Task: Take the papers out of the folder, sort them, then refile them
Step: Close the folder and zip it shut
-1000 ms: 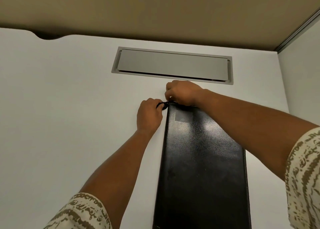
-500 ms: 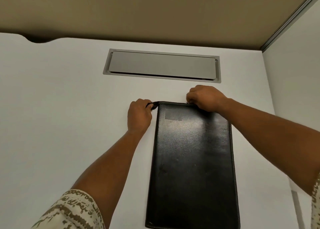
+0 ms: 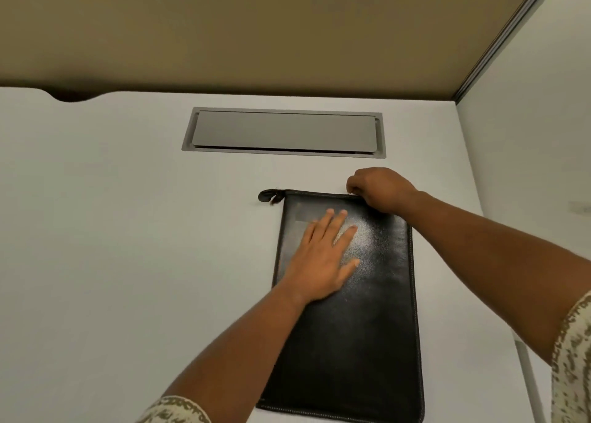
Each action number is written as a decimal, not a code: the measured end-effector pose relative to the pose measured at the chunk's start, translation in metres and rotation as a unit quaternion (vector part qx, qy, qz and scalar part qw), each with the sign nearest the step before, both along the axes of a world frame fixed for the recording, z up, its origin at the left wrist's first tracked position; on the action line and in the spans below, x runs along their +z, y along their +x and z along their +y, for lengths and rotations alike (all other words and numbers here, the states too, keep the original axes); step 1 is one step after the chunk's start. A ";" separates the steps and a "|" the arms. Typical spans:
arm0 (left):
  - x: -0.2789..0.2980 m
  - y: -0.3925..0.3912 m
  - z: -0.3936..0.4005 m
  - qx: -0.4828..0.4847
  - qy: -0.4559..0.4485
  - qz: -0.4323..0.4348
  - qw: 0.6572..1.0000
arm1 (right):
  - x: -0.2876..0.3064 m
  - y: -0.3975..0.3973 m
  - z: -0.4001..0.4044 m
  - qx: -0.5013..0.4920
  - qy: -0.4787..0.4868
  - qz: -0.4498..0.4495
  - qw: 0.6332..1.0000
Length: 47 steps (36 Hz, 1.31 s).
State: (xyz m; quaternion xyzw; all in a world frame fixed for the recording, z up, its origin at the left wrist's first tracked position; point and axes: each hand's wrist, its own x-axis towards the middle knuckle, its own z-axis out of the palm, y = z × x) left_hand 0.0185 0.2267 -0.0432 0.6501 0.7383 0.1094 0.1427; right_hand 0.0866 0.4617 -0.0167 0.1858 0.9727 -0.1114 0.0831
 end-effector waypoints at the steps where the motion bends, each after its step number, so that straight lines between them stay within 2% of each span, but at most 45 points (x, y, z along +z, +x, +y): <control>1: 0.000 0.003 0.000 0.008 -0.016 0.002 1.000 | 0.001 0.002 0.001 -0.004 -0.001 -0.008 1.000; 9: -0.007 -0.001 -0.001 0.016 -0.067 0.031 0.997 | 0.005 0.029 0.016 -0.032 -0.020 -0.018 0.999; 20: -0.008 0.000 -0.001 0.021 -0.065 0.043 0.997 | 0.000 0.106 0.025 -0.115 -0.037 0.022 0.992; 33: -0.005 0.006 0.002 0.042 -0.067 0.027 0.996 | -0.028 0.156 -0.035 -0.254 -0.056 0.117 0.958; 47: 0.001 0.014 0.009 0.084 -0.119 0.012 0.989 | -0.035 0.185 -0.100 -0.278 -0.024 0.137 0.950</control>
